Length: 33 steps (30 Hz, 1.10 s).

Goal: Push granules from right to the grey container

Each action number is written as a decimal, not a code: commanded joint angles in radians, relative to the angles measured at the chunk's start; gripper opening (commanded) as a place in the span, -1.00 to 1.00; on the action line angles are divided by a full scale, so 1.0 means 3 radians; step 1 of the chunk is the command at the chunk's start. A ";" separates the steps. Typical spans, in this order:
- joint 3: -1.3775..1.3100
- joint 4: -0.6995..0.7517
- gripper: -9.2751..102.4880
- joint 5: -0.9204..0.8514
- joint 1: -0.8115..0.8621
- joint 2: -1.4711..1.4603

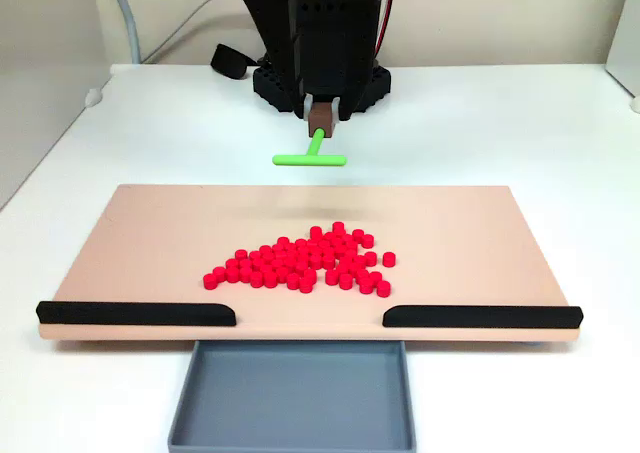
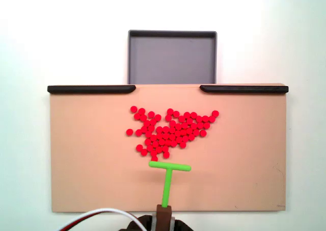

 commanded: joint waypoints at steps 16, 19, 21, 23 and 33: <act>-0.0112 -0.0020 -0.84 -0.0066 0.0118 0.0041; -0.0112 -0.0020 -0.84 -0.0174 0.0092 0.0056; -0.0112 -0.0020 -0.84 -0.0286 0.0087 0.0036; -0.0112 -0.0020 -0.84 -0.0373 0.0092 0.0026; -0.0112 -0.0020 -0.84 -0.0389 0.0041 0.0026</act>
